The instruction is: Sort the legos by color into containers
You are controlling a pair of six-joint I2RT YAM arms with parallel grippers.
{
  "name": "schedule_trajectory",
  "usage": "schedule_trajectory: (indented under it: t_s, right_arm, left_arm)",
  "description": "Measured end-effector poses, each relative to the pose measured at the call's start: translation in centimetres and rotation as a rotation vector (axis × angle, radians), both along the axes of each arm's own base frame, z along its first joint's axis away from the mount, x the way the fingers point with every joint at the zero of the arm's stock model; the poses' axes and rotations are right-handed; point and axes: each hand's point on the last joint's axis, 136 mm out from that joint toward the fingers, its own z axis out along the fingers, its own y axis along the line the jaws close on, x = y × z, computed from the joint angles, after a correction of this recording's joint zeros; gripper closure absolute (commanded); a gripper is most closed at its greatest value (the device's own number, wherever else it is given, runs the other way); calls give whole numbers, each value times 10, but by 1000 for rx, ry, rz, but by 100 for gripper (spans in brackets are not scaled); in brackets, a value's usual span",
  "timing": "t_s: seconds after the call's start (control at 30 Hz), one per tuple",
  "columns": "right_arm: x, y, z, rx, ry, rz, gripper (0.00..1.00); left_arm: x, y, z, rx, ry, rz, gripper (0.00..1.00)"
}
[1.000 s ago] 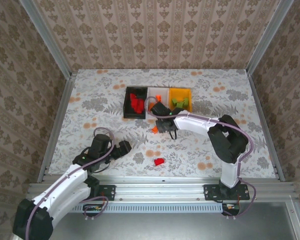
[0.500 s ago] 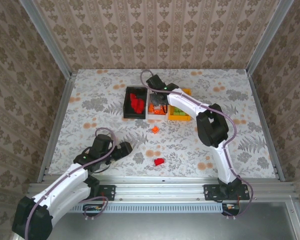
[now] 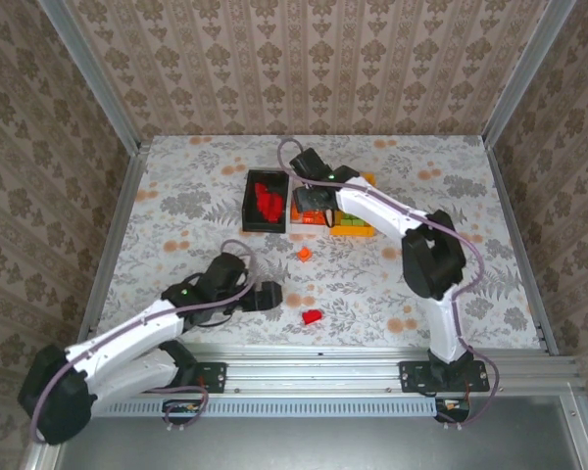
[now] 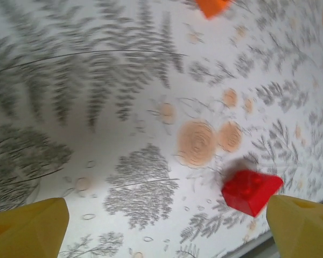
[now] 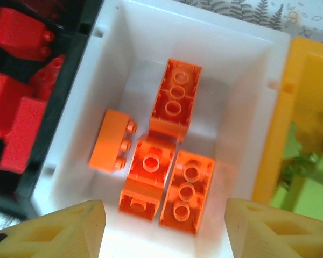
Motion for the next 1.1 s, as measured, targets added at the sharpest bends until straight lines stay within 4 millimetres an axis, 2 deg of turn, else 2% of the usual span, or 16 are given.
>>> schedule_trajectory:
  t_s: [0.13,0.23,0.37,0.47,0.6,0.8,0.97,1.1]
  right_arm:
    - [-37,-25,29,39,-34,-23,35]
    - [-51,-49,36,55,-51,-63,35]
    - [-64,-95,17,39,-10,-158,35]
    - [-70,-119,0,20,28,-214,35]
    - [-79,-126,-13,8,59,-231,35]
    - [-85,-128,-9,33,52,-241,35]
    - [-88,-129,-2,51,34,-244,36]
    - [-94,-131,-6,51,41,-249,36]
  left_arm:
    - [-18,-44,21,59,-103,-251,4]
    - [-37,-66,21,98,-148,-405,6]
    - [-56,-86,1,171,-151,-559,10]
    - [-58,-89,-19,235,-135,-608,14]
    - [-49,-94,-33,299,-144,-625,19]
    - [-39,-101,-45,334,-179,-632,24]
    - [-37,-105,-62,367,-160,-649,34]
    - [-33,-107,-65,373,-171,-630,50]
